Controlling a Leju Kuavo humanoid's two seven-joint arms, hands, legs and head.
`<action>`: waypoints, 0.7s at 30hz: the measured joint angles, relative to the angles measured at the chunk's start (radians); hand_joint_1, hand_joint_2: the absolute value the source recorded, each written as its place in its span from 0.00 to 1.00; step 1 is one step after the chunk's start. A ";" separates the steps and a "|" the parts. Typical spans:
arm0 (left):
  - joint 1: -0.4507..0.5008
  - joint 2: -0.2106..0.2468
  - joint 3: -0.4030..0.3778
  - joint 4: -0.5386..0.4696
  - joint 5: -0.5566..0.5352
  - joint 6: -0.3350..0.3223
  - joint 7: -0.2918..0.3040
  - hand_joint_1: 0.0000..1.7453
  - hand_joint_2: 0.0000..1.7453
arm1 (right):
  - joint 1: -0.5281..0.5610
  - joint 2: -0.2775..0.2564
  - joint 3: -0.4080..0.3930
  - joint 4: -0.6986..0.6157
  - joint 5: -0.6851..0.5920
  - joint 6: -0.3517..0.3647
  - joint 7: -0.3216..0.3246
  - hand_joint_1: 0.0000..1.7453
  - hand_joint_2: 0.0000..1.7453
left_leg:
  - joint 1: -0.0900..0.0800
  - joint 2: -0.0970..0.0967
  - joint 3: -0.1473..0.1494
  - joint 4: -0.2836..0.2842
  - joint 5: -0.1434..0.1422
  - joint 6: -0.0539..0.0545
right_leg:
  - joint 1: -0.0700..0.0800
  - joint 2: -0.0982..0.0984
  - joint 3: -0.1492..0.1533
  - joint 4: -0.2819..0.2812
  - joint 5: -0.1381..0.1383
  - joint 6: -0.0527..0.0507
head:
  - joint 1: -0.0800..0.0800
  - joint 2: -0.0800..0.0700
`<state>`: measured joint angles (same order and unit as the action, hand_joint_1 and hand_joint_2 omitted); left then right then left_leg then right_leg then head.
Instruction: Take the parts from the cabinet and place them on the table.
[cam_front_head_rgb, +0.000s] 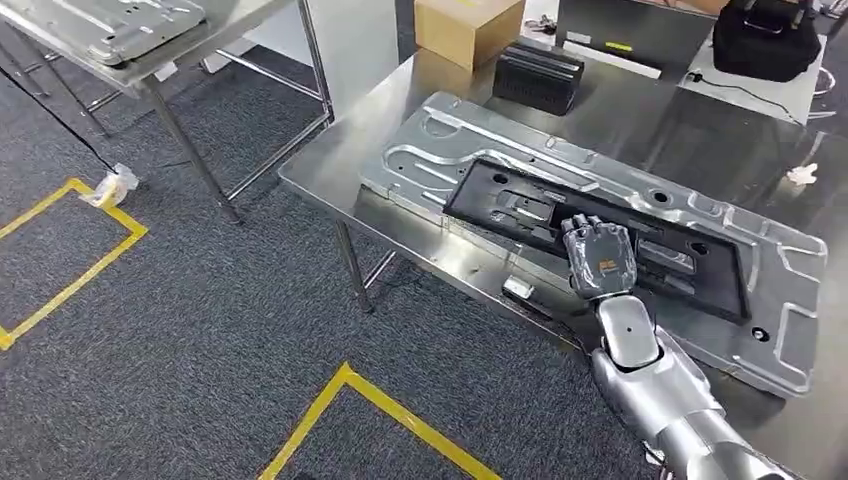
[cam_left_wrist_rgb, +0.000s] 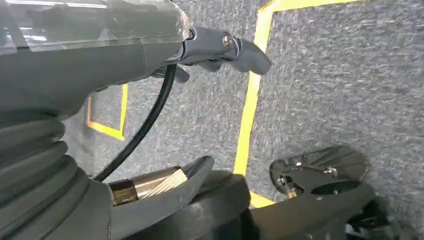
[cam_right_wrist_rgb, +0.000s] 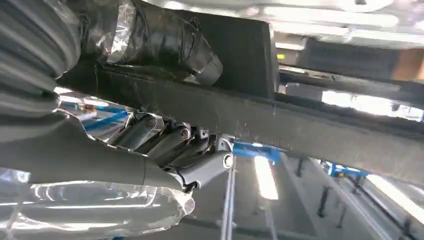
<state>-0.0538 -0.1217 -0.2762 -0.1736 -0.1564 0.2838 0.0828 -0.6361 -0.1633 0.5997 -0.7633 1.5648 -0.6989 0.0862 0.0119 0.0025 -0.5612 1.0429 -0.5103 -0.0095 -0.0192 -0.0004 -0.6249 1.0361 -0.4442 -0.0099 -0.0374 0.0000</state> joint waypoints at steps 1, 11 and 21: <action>-0.002 0.000 0.000 0.000 0.000 0.000 0.000 0.00 1.00 | -0.003 0.000 0.000 -0.001 0.000 0.000 0.001 1.00 1.00 | -0.001 0.000 -0.046 0.092 -0.037 -0.002 | 0.001 0.000 0.007 0.000 -0.006 -0.008 | 0.000 0.000; -0.001 0.003 0.000 0.000 -0.001 0.000 0.000 0.00 1.00 | 0.006 0.003 0.000 0.000 -0.003 0.000 -0.004 1.00 1.00 | -0.029 -0.004 -0.068 -0.010 0.085 0.061 | 0.020 0.013 0.050 -0.002 -0.046 -0.005 | 0.001 0.000; 0.002 0.000 0.000 0.000 -0.002 -0.003 0.000 0.00 1.00 | 0.016 0.003 0.000 -0.003 -0.001 0.000 -0.003 1.00 1.00 | -0.008 -0.004 -0.004 -0.053 0.064 0.058 | -0.001 0.006 -0.110 0.237 -0.086 0.041 | 0.008 0.000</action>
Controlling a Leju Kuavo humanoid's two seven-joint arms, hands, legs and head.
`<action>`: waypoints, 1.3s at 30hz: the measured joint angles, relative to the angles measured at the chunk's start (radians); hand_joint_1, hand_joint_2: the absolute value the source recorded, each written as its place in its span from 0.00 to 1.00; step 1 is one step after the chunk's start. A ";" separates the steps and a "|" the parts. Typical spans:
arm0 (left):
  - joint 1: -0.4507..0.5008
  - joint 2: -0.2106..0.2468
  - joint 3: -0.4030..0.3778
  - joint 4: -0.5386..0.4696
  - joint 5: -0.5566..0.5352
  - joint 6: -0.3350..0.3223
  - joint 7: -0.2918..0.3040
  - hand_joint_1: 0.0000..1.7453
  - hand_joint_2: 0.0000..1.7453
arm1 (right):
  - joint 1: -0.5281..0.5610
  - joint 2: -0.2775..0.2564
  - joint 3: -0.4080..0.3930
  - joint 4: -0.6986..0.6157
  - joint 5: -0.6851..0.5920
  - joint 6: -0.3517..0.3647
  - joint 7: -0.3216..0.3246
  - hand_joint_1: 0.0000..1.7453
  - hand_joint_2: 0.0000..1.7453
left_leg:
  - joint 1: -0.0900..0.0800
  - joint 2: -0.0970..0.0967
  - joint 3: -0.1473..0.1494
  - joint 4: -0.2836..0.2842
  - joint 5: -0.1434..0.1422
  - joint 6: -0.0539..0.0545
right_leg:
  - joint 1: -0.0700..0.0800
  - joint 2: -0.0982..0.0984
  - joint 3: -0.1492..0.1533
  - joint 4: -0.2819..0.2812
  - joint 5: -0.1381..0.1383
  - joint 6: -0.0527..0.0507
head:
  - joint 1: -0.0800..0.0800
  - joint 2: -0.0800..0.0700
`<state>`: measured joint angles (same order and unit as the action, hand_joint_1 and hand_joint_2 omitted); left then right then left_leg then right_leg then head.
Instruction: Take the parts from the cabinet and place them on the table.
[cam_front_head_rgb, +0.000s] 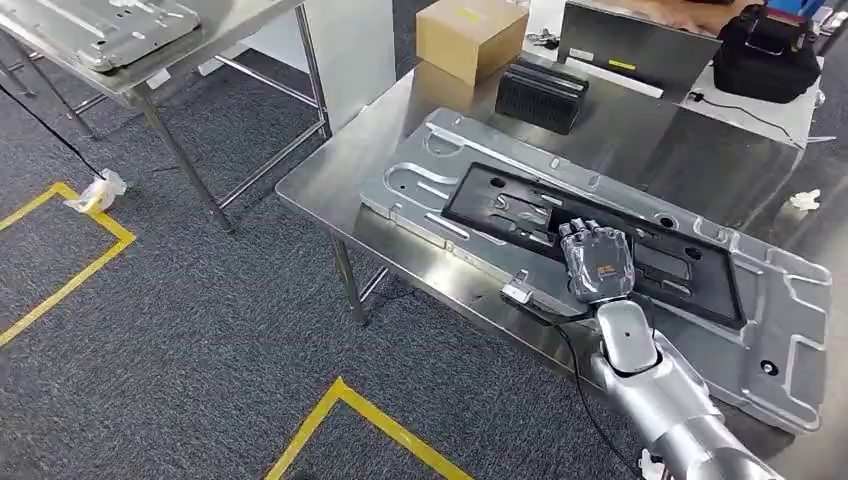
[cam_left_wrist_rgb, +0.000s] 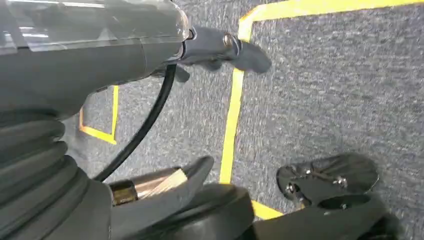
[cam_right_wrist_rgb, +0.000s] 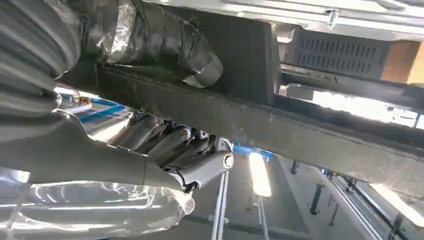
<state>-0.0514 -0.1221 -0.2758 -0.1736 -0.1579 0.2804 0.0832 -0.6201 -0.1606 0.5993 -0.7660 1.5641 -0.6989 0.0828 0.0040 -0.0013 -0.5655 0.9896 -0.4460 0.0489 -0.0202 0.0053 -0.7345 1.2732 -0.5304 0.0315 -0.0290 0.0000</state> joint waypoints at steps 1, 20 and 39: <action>0.001 -0.001 0.000 0.000 0.000 0.000 0.000 0.00 1.00 | -0.001 0.000 0.000 0.000 0.000 0.000 0.000 1.00 1.00 | 0.005 0.000 0.008 0.009 -0.012 -0.005 | -0.006 -0.002 0.034 -0.087 0.066 0.007 | 0.000 0.000; -0.005 -0.003 0.000 0.000 -0.001 0.005 -0.008 0.00 1.00 | -0.006 -0.004 0.001 0.000 0.001 0.000 0.026 1.00 1.00 | 0.000 -0.001 -0.057 0.047 0.017 -0.035 | 0.006 0.006 0.155 -0.232 0.048 -0.026 | 0.003 0.000; -0.001 -0.006 0.000 0.000 -0.021 0.023 -0.044 0.00 1.00 | -0.001 -0.016 0.001 -0.008 0.004 0.000 0.024 0.00 0.00 | -0.003 -0.006 -0.052 0.042 0.014 -0.021 | 0.004 0.002 0.173 -0.257 0.052 -0.012 | 0.004 0.000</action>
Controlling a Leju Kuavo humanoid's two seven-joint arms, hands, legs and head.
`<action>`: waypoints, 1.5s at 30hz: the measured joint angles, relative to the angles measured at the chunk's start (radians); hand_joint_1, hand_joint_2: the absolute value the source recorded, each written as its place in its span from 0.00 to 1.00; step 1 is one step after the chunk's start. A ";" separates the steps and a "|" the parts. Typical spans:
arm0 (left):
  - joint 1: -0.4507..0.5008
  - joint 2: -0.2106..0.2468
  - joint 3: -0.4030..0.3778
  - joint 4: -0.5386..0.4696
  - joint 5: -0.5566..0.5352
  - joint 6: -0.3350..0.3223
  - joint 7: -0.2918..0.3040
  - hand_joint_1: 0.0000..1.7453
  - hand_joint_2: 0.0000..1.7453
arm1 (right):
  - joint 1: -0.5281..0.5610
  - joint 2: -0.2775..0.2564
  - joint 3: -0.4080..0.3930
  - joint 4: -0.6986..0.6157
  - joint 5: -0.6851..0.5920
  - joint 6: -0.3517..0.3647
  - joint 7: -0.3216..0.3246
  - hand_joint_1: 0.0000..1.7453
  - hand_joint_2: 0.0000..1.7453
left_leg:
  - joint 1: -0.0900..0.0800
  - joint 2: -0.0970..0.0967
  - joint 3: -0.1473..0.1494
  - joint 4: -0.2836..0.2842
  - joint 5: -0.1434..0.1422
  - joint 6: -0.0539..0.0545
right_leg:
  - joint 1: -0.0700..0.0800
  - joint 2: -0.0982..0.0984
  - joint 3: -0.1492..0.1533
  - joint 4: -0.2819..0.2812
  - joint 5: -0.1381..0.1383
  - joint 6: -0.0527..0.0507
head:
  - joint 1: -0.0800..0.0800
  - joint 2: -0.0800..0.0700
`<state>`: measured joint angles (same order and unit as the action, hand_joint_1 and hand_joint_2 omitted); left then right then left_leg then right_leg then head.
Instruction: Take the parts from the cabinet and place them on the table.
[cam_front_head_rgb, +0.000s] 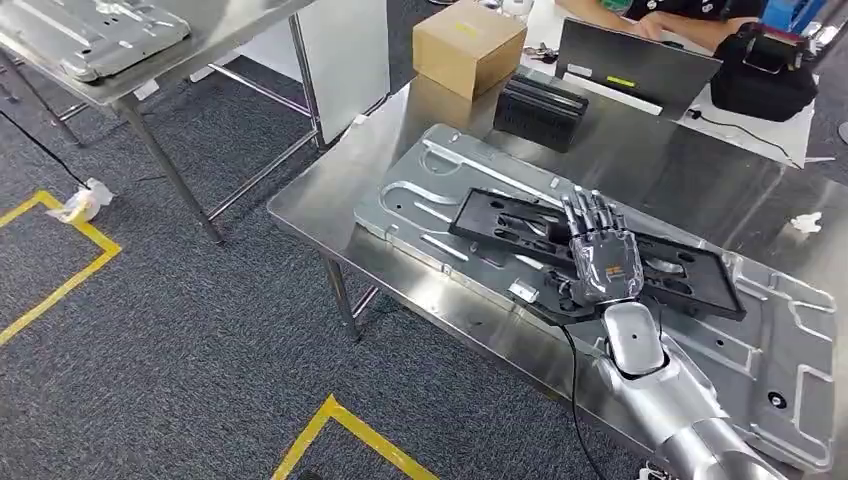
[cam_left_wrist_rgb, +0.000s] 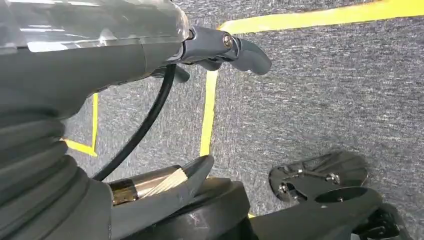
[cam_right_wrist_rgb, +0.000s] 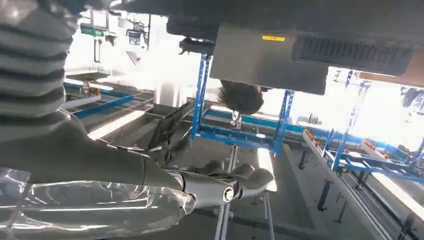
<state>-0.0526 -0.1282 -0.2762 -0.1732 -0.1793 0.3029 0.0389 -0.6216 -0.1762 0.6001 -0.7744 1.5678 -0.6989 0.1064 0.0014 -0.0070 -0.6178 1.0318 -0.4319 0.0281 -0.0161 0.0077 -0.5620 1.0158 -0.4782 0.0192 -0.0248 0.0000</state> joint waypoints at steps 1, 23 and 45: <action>0.000 0.000 0.000 0.000 0.003 0.001 0.000 0.00 0.00 | 0.000 0.000 0.000 0.000 0.000 0.000 -0.002 0.00 0.00 | 0.000 0.000 0.000 0.000 0.000 0.000 | 0.000 0.000 0.000 0.000 0.000 0.000 | 0.000 0.000; 0.001 0.000 0.001 0.000 0.005 -0.014 -0.005 0.00 0.00 | -0.073 -0.043 -0.053 -0.031 -0.009 0.000 -0.038 0.00 0.00 | 0.001 0.000 0.001 0.000 0.001 0.000 | 0.001 0.000 -0.001 0.004 -0.001 0.001 | 0.000 0.000; -0.002 -0.002 0.005 0.000 -0.014 -0.032 -0.014 0.00 0.00 | -0.038 -0.043 -0.069 -0.029 0.003 0.000 -0.019 0.00 0.00 | 0.003 0.006 0.011 -0.023 0.018 0.025 | -0.009 0.001 0.000 0.008 -0.013 0.021 | 0.000 0.000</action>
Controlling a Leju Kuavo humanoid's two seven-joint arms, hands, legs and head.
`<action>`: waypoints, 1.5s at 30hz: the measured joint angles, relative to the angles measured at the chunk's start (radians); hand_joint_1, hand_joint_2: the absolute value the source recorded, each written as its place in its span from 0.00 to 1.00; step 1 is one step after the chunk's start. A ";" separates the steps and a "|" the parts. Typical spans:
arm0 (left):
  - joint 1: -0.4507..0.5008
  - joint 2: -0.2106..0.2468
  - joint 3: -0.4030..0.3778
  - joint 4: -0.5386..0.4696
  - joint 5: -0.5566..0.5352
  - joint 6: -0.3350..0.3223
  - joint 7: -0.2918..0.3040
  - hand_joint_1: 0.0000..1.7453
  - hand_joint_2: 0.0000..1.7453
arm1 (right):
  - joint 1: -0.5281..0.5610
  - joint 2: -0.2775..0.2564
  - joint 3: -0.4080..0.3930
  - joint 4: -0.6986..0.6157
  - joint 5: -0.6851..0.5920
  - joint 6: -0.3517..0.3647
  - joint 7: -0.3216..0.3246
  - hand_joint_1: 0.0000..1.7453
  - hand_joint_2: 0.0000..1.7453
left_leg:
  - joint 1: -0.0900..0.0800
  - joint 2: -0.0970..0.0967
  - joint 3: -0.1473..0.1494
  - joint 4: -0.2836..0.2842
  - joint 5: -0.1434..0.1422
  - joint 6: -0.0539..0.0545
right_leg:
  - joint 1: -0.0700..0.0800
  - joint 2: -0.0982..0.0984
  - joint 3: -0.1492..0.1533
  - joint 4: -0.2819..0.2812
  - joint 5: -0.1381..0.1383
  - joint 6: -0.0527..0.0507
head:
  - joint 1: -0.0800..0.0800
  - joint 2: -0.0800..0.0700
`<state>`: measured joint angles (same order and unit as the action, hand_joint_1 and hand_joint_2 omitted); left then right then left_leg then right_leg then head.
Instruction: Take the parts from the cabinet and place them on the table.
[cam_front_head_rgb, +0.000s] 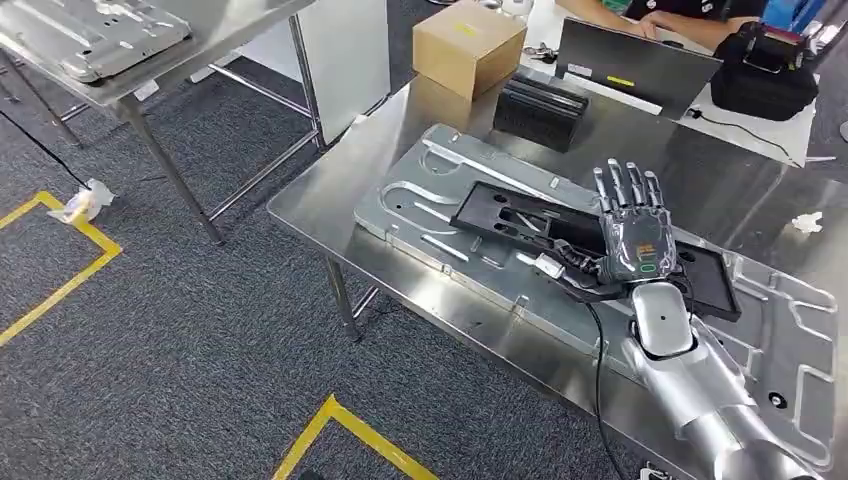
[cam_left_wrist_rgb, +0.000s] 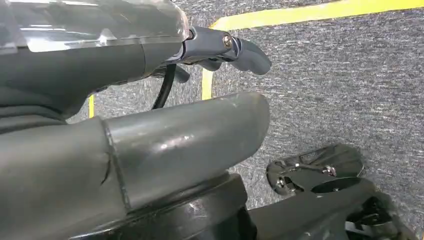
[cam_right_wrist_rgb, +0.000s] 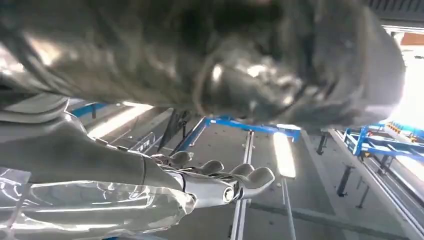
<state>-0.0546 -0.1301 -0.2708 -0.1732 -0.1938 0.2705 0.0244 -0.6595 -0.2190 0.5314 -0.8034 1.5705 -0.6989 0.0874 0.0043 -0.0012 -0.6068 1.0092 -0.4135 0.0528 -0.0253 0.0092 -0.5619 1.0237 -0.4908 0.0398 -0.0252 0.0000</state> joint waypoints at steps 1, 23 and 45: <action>-0.001 0.000 0.000 0.000 0.000 0.000 0.000 0.00 0.00 | 0.000 0.000 0.000 0.000 0.000 0.000 0.000 0.00 0.00 | 0.000 0.000 0.000 -0.007 0.004 0.006 | 0.003 -0.004 -0.017 0.037 -0.035 -0.001 | 0.002 0.000; -0.001 -0.002 0.000 0.000 -0.009 -0.002 0.008 0.00 0.00 | 0.027 0.003 0.000 0.006 0.001 0.000 0.013 0.00 0.00 | 0.007 -0.003 -0.026 0.211 -0.114 -0.059 | 0.005 -0.010 -0.084 0.015 0.070 -0.049 | -0.002 0.000; -0.003 -0.005 0.000 0.000 -0.015 0.003 0.011 0.00 0.00 | 0.025 0.008 -0.006 0.013 -0.027 0.000 -0.043 0.00 0.00 | -0.011 0.005 -0.040 0.012 0.029 -0.038 | 0.010 -0.008 0.044 -0.022 -0.015 -0.042 | 0.006 0.000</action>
<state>-0.0581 -0.1347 -0.2705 -0.1732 -0.2090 0.2731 0.0351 -0.6350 -0.2113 0.5257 -0.7908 1.5431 -0.6989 0.0446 -0.0068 0.0038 -0.6467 1.0212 -0.3844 0.0145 -0.0157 0.0016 -0.5177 1.0019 -0.5061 -0.0021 -0.0191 0.0000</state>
